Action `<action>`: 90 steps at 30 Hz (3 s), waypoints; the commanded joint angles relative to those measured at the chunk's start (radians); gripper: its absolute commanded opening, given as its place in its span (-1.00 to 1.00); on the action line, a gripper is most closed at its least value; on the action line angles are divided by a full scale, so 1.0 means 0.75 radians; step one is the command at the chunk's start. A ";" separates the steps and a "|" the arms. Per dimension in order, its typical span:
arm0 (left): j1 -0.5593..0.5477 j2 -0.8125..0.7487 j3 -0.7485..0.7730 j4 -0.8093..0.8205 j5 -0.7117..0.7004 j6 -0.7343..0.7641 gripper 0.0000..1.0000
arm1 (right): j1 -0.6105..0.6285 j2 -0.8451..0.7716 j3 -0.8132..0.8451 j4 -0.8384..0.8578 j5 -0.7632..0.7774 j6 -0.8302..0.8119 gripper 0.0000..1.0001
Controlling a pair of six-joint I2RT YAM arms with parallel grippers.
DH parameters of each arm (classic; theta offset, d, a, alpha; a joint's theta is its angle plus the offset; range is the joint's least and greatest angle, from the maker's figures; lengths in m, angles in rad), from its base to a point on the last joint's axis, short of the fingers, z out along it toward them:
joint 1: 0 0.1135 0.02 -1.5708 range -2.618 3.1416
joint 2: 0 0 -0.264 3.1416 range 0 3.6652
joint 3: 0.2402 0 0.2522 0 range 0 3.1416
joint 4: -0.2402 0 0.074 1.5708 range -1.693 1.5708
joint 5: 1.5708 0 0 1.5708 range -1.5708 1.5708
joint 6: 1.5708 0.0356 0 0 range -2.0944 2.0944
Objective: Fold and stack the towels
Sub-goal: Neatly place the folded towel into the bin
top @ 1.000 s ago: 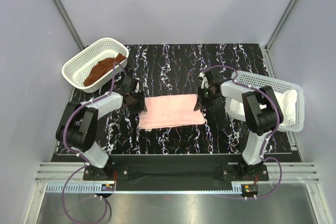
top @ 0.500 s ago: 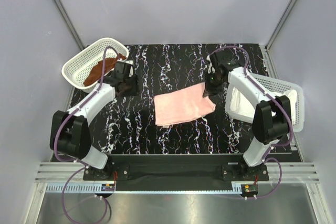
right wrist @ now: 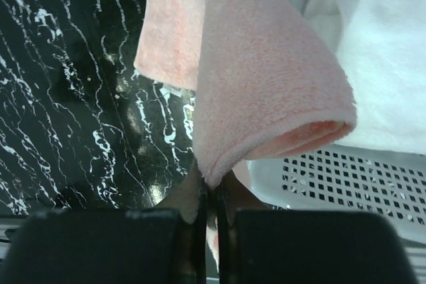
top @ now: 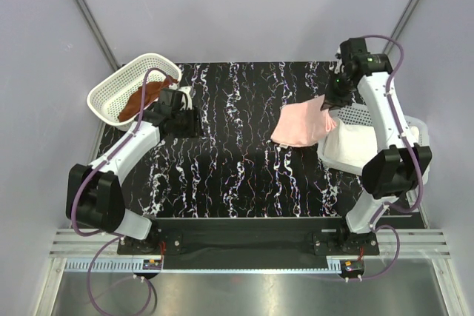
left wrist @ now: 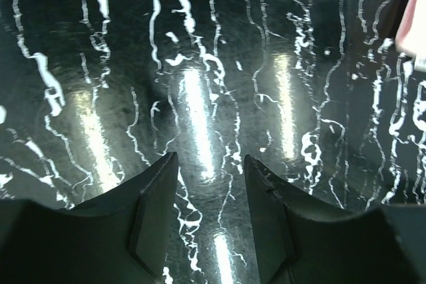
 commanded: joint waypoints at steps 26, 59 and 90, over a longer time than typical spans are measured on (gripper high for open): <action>-0.014 -0.083 -0.010 0.146 0.253 0.001 -0.10 | -0.700 -0.192 -0.108 -0.140 0.229 -0.220 -0.97; -0.077 0.063 0.364 -0.071 0.165 0.077 -0.04 | -0.975 0.161 0.041 0.038 0.272 -0.351 0.30; -0.081 -0.001 0.409 -0.014 0.003 0.085 0.06 | -0.975 -0.061 -0.376 0.412 0.370 -0.106 -0.07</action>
